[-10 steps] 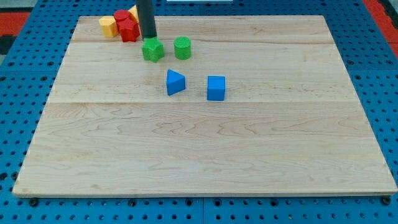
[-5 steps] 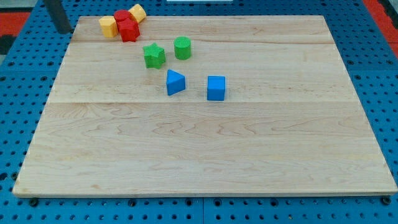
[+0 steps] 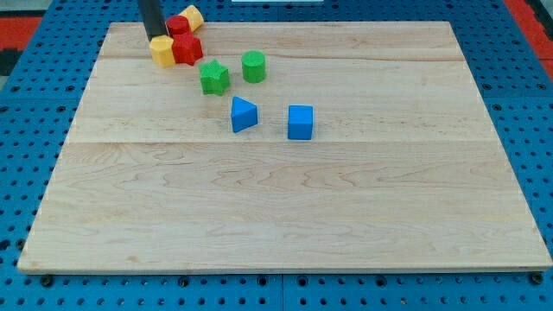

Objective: Push the yellow hexagon to the left bottom of the blue triangle

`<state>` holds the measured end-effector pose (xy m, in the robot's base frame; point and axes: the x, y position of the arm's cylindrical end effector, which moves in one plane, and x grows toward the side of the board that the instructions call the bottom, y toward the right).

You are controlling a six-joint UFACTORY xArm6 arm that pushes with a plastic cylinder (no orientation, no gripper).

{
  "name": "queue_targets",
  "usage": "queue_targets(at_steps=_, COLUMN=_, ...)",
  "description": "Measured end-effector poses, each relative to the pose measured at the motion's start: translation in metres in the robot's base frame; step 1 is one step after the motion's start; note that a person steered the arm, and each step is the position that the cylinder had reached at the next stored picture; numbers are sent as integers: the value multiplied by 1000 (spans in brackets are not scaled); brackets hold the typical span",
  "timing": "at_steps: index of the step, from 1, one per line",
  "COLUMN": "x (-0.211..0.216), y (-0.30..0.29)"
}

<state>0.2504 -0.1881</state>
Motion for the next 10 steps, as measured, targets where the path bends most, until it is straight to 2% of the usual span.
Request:
queue_targets(at_steps=1, x=43, y=9)
queue_targets(at_steps=3, x=108, y=64)
queue_targets(at_steps=7, x=121, y=42)
queue_targets(at_steps=9, x=136, y=1)
queue_targets(at_steps=10, x=143, y=60)
